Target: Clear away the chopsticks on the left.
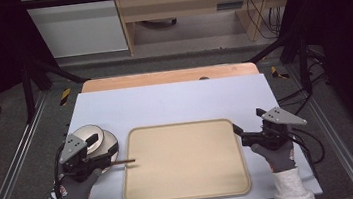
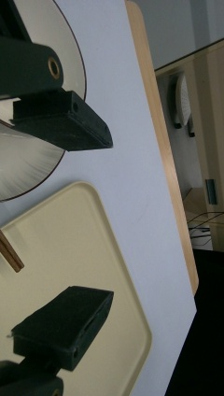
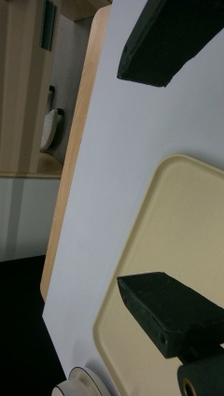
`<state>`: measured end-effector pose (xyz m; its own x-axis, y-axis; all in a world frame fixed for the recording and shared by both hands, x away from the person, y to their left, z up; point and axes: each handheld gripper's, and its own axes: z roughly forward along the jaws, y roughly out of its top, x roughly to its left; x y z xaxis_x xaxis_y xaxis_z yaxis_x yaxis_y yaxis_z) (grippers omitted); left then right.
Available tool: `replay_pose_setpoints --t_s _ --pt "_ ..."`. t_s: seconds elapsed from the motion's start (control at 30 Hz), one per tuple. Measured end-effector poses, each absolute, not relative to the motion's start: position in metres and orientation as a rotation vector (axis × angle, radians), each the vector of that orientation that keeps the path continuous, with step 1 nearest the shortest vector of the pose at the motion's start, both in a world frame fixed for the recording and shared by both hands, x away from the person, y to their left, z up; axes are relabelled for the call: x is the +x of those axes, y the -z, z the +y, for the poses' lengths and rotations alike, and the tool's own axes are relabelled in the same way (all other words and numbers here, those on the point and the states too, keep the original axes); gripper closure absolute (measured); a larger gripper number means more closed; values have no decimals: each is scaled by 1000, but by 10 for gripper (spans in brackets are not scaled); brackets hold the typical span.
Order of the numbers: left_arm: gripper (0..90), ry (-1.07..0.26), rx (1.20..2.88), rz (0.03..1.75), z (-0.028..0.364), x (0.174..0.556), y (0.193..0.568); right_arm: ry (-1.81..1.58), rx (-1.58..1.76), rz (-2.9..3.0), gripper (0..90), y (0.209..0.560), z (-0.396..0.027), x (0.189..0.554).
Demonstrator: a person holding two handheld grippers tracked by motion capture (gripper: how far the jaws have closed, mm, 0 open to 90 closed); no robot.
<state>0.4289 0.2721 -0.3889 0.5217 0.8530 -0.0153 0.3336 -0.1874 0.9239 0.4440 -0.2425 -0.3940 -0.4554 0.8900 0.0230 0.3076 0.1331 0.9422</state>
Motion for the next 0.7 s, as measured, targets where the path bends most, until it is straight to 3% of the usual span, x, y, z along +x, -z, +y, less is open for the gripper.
replay_pose_setpoints --t_s 0.7 --pt "233 -624 1806 1003 302 400 397 -1324 1156 1879 33 391 -237 440"
